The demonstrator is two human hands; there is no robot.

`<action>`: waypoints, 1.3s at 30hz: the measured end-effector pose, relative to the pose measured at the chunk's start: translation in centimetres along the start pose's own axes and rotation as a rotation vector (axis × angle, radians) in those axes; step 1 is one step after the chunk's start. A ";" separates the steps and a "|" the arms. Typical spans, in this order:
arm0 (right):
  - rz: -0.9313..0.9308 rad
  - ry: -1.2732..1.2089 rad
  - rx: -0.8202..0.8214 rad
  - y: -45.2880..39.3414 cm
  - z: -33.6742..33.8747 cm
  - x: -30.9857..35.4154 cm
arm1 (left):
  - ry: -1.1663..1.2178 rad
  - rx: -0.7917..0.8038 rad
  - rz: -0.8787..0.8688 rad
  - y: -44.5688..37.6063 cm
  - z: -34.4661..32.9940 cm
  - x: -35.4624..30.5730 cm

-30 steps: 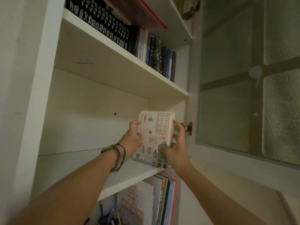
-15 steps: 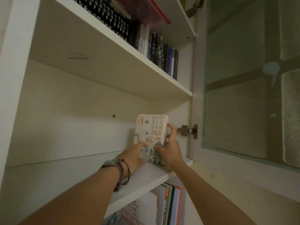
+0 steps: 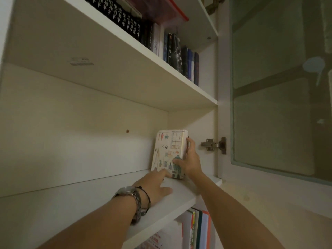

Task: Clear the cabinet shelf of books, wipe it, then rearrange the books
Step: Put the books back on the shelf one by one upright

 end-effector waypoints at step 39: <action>-0.136 0.210 0.015 0.0 -0.1 -3.0 | -0.126 0.055 0.029 -0.2 -0.1 -0.4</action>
Point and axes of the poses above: each hand's wrist, its own y-axis away from the middle knuckle, its own z-axis out of the back of the hand, x = y × z, the point moved 6 cm from there along -y, towards the middle knuckle, and after that the axes turned 6 degrees about x, right-handed, at the moved point
